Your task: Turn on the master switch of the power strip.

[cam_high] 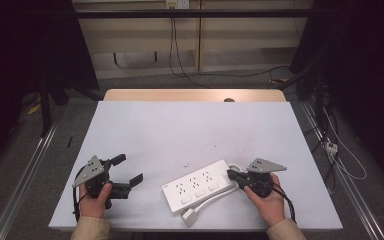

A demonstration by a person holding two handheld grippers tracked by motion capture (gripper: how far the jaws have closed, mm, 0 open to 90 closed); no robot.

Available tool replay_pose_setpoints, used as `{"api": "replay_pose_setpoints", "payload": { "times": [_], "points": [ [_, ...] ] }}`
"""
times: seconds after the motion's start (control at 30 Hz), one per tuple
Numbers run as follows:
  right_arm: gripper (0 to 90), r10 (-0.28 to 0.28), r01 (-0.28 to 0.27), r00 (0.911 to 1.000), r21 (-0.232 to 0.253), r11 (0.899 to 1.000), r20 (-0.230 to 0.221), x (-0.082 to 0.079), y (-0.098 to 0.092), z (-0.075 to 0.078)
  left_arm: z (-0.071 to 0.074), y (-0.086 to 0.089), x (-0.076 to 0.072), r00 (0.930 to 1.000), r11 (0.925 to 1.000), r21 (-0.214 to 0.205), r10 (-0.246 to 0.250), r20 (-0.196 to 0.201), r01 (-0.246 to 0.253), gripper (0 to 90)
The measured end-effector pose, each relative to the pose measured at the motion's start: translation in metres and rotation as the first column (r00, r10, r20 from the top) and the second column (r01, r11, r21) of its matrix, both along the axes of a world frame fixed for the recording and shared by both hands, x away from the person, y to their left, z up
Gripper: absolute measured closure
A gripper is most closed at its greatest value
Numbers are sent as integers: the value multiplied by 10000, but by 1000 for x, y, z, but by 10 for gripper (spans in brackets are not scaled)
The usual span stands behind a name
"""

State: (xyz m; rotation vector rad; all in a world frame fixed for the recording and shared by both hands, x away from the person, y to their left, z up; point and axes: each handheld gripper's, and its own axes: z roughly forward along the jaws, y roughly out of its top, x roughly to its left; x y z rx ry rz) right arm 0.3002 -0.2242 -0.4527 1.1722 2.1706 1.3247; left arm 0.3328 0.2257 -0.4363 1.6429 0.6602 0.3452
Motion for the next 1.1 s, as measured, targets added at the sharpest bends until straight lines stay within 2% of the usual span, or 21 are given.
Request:
{"api": "replay_pose_setpoints", "payload": {
  "times": [1.1],
  "points": [
    [900, 89, -90, 10000, -154, 9998, -14, 0, 1, -1, -1, -2, 0, 10000, 10000, 34, -41, -31, 41, 27]
  ]
}}
